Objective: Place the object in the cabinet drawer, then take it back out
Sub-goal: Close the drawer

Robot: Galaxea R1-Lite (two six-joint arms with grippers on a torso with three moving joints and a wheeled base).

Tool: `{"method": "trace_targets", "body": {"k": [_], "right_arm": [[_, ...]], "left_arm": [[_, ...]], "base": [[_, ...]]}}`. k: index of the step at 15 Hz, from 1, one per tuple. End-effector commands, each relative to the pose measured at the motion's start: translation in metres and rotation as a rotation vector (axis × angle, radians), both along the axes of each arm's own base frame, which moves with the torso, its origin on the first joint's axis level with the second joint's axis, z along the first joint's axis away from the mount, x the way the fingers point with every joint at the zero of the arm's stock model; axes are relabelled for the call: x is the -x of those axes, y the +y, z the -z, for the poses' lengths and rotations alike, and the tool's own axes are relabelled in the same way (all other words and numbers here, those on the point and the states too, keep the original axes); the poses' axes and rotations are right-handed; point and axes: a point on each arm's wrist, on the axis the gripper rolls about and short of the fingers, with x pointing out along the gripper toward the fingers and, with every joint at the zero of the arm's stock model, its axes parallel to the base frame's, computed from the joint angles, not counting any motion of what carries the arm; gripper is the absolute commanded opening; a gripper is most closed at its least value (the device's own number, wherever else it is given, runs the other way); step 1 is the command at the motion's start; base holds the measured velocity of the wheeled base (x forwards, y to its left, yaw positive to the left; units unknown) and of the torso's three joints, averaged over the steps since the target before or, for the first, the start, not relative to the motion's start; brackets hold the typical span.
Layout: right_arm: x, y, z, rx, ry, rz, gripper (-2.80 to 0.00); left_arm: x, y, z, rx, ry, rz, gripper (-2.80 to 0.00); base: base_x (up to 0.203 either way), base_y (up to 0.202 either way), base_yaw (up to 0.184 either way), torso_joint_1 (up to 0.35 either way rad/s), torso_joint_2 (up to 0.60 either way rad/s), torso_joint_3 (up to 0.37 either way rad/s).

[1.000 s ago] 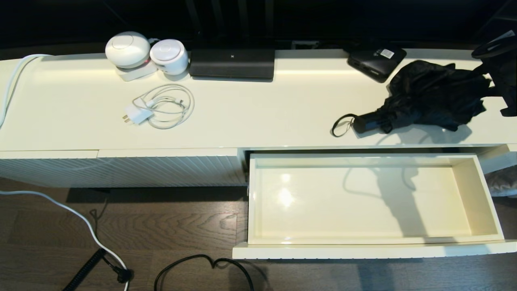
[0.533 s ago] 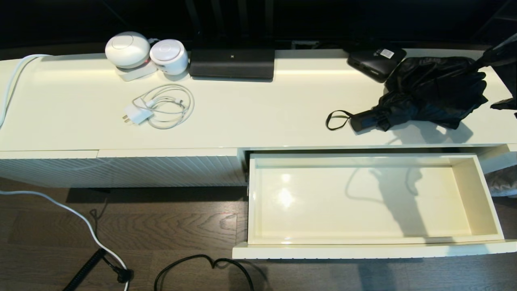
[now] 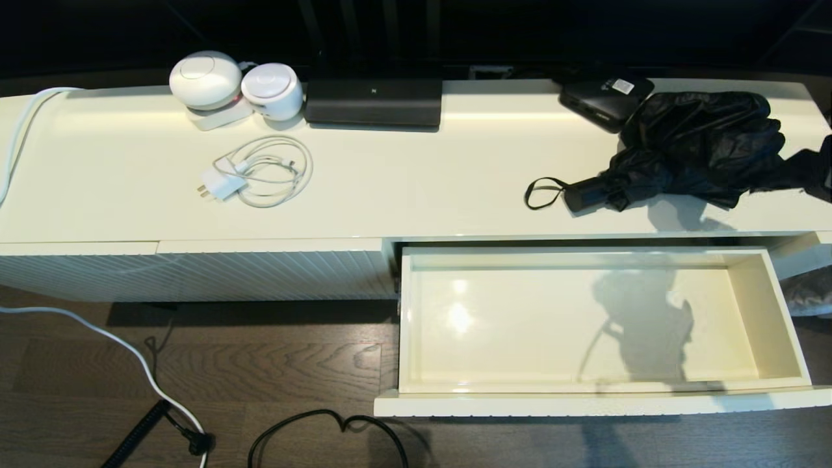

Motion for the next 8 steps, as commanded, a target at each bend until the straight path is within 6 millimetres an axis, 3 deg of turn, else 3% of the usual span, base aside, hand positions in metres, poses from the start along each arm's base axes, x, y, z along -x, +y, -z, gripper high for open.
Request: {"method": "trace_targets", "body": {"k": [1, 4, 8], "right_arm": [[0.034, -0.003, 0.008, 0.144, 0.029, -0.116, 0.00], [0.049, -0.003, 0.013, 0.226, 0.028, -0.204, 0.00], [0.073, -0.003, 0.040, 0.411, 0.115, -0.381, 0.00]], "left_arm": [[0.000, 0.000, 0.000, 0.000, -0.003, 0.000, -2.80], [0.000, 0.000, 0.000, 0.000, -0.003, 0.000, -2.80], [0.000, 0.000, 0.000, 0.000, -0.001, 0.000, -2.80]], "base": [[0.000, 0.000, 0.000, 0.000, 0.00, 0.000], [0.000, 0.000, 0.000, 0.000, 0.00, 0.000], [0.000, 0.000, 0.000, 0.000, 0.00, 0.000]]}}
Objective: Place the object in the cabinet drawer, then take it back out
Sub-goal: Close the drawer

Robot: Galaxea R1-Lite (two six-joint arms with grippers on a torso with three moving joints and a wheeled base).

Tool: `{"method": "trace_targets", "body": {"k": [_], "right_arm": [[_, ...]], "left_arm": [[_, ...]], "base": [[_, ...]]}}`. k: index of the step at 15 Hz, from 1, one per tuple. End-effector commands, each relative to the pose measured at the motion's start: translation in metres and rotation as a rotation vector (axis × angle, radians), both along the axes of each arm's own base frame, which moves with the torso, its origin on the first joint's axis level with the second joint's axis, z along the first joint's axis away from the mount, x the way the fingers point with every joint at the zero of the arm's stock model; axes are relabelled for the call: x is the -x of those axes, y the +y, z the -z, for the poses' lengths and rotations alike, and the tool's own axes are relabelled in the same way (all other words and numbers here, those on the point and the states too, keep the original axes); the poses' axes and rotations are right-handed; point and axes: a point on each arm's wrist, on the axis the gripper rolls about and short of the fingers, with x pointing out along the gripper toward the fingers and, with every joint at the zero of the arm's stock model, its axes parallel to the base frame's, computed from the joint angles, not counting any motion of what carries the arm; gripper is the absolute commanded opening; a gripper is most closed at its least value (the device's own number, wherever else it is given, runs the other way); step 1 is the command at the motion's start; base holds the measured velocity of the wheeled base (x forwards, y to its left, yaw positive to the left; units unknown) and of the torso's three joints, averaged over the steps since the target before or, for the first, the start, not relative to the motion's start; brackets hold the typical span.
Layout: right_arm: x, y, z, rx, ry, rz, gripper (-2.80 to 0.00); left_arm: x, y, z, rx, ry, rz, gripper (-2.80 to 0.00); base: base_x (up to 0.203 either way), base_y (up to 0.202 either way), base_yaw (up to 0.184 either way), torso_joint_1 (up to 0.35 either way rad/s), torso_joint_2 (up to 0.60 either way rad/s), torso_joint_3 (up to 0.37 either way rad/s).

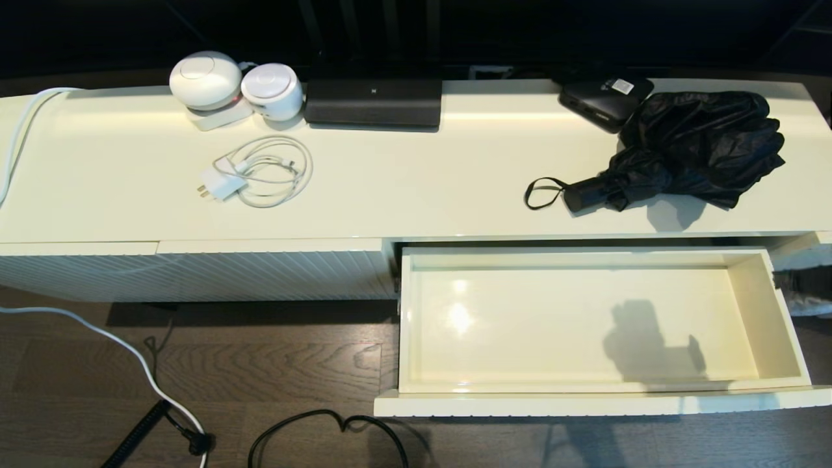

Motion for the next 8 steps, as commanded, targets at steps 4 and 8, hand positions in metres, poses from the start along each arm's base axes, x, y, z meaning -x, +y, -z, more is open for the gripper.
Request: {"method": "trace_targets", "body": {"k": [4, 8], "right_arm": [[0.038, -0.007, 0.032, 0.186, 0.073, -0.180, -2.80], [0.060, -0.012, 0.058, 0.423, 0.128, -0.384, -2.80]], "left_arm": [[0.000, 0.000, 0.000, 0.000, -0.003, 0.000, -2.80], [0.000, 0.000, 0.000, 0.000, -0.001, 0.000, -2.80]], "base": [[0.000, 0.000, 0.000, 0.000, 0.00, 0.000], [0.000, 0.000, 0.000, 0.000, 0.00, 0.000]]}}
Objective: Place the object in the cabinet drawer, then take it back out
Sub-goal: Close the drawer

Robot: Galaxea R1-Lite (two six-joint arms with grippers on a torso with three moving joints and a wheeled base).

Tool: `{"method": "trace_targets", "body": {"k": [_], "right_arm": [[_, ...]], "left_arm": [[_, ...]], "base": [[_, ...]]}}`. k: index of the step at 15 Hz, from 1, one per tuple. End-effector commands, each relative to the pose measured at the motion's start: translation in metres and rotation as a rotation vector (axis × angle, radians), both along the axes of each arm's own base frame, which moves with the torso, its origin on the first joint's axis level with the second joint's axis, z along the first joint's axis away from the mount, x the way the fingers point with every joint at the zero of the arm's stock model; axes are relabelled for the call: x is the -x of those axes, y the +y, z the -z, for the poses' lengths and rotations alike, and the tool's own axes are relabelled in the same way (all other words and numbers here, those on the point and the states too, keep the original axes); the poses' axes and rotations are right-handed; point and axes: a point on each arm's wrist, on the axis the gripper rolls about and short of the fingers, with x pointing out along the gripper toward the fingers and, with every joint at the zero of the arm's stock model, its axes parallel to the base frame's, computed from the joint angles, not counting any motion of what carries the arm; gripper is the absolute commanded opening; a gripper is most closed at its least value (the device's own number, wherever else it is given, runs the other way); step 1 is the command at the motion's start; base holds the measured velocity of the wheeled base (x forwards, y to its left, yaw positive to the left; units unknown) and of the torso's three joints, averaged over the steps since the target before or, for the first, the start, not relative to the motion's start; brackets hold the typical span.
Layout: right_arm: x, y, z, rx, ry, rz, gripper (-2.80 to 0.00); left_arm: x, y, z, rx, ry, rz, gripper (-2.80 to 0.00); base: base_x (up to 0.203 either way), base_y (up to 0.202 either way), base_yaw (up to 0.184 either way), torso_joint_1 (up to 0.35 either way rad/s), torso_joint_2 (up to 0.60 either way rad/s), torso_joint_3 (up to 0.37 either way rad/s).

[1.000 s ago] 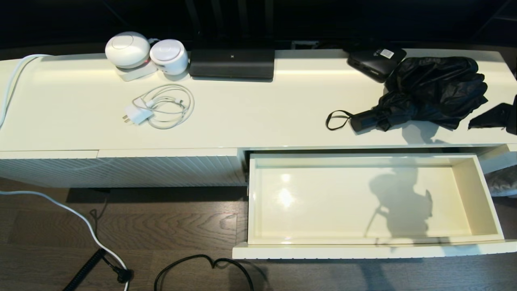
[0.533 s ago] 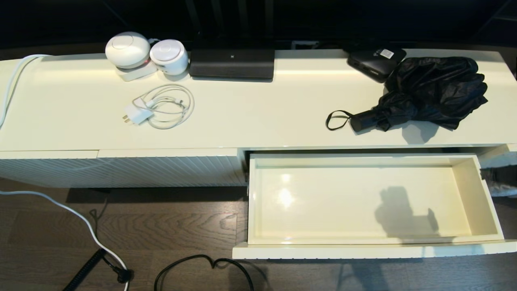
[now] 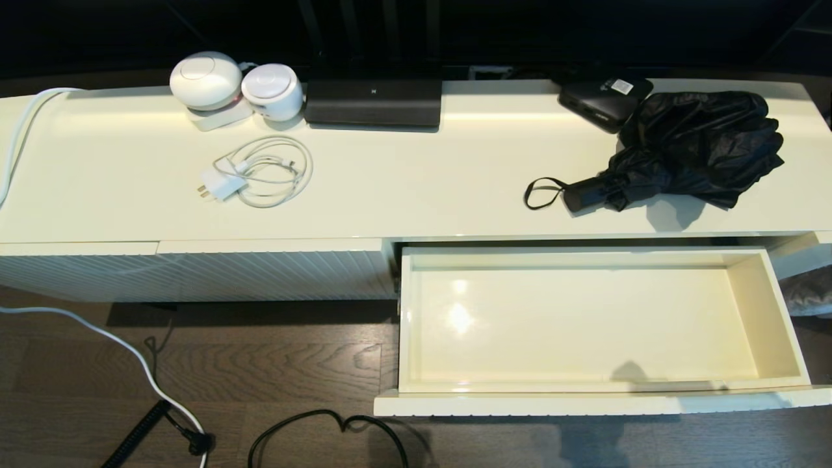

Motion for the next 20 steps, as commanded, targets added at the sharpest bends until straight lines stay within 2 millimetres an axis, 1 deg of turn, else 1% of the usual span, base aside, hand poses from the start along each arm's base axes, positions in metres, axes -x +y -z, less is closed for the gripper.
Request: {"method": "trace_targets", "body": {"k": [1, 2, 4, 6, 8, 10, 11, 15, 18, 20], "right_arm": [[0.014, -0.004, 0.012, 0.104, 0.007, -0.097, -2.80], [0.014, -0.003, 0.019, 0.141, 0.012, -0.152, -2.80], [0.009, 0.001, 0.028, 0.146, -0.022, -0.290, -2.80], [-0.001, 0.008, 0.049, 0.093, -0.055, -0.472, -2.80], [-0.009, 0.014, 0.064, 0.123, -0.107, -0.616, -2.80], [-0.011, 0.016, 0.090, 0.137, -0.034, -0.680, -2.80], [-0.012, 0.017, 0.099, 0.121, -0.006, -0.722, -2.80], [-0.017, 0.027, 0.105, 0.088, 0.021, -0.849, -2.80], [-0.018, 0.029, 0.108, 0.155, 0.012, -0.912, -2.80], [-0.019, 0.029, 0.115, 0.212, 0.036, -0.958, -2.80]], "left_arm": [[0.000, 0.000, 0.000, 0.001, -0.001, 0.000, -2.80], [0.000, 0.000, 0.000, 0.001, -0.002, 0.000, -2.80], [0.000, 0.000, 0.000, 0.001, -0.001, 0.000, -2.80], [0.000, 0.000, 0.000, 0.001, -0.003, 0.000, -2.80], [0.000, 0.000, 0.000, 0.001, -0.001, 0.000, -2.80], [0.000, 0.000, 0.000, 0.001, -0.001, 0.000, -2.80], [0.000, 0.000, 0.000, 0.001, -0.001, 0.000, -2.80], [0.000, 0.000, 0.000, 0.001, -0.001, 0.000, -2.80], [0.000, 0.000, 0.000, 0.001, -0.001, 0.000, -2.80], [0.000, 0.000, 0.000, 0.001, -0.001, 0.000, -2.80]], "base": [[0.000, 0.000, 0.000, 0.000, 0.00, 0.000], [0.000, 0.000, 0.000, 0.000, 0.00, 0.000], [0.000, 0.000, 0.000, 0.000, 0.00, 0.000], [0.000, 0.000, 0.000, 0.000, 0.00, 0.000], [0.000, 0.000, 0.000, 0.000, 0.00, 0.000], [0.000, 0.000, 0.000, 0.000, 0.00, 0.000], [0.000, 0.000, 0.000, 0.000, 0.00, 0.000], [0.000, 0.000, 0.000, 0.000, 0.00, 0.000], [0.000, 0.000, 0.000, 0.000, 0.00, 0.000], [0.000, 0.000, 0.000, 0.000, 0.00, 0.000]]}}
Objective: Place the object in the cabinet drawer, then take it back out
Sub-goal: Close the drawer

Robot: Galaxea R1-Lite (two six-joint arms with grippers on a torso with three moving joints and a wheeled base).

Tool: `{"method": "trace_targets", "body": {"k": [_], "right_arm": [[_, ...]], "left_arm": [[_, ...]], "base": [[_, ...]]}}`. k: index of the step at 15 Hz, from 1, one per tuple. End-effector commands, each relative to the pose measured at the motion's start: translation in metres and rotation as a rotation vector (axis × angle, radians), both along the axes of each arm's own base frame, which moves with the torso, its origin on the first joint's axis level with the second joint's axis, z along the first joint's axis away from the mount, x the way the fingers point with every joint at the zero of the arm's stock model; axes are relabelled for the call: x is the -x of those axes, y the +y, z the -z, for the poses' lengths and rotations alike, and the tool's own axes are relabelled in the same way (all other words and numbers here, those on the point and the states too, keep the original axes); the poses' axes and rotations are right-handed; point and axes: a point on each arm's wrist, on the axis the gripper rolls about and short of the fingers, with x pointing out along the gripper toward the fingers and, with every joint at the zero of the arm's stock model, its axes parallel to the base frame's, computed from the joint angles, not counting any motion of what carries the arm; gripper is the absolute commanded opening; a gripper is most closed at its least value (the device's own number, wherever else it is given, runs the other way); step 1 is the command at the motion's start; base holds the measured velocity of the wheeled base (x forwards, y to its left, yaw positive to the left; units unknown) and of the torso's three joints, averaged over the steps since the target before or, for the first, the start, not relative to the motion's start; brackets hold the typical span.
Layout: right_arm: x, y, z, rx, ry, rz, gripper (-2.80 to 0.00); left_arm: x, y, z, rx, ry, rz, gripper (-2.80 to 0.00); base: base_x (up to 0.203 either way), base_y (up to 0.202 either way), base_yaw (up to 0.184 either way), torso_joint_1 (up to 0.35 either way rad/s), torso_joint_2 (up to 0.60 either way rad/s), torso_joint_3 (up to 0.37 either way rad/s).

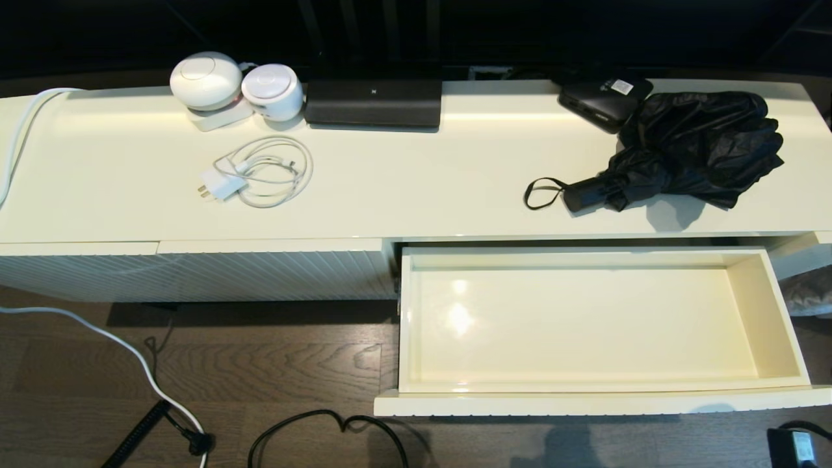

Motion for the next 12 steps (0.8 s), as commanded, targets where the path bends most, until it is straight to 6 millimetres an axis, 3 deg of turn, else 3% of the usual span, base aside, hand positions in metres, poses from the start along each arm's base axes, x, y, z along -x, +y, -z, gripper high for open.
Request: {"method": "trace_targets", "body": {"k": [1, 7, 12], "right_arm": [[-0.004, 0.002, 0.007, 0.046, 0.026, -0.027, -2.80], [-0.020, 0.004, 0.012, 0.084, -0.029, 0.008, -2.80], [-0.048, 0.011, 0.015, 0.079, -0.072, 0.047, -2.80]], "left_arm": [[0.000, 0.000, 0.000, 0.000, -0.003, 0.000, -2.80], [0.000, 0.000, 0.000, 0.000, -0.002, 0.000, -2.80], [0.000, 0.000, 0.000, 0.000, -0.001, 0.000, -2.80]], "base": [[0.000, 0.000, 0.000, 0.000, 0.00, 0.000], [0.000, 0.000, 0.000, 0.000, 0.00, 0.000], [0.000, 0.000, 0.000, 0.000, 0.00, 0.000]]}}
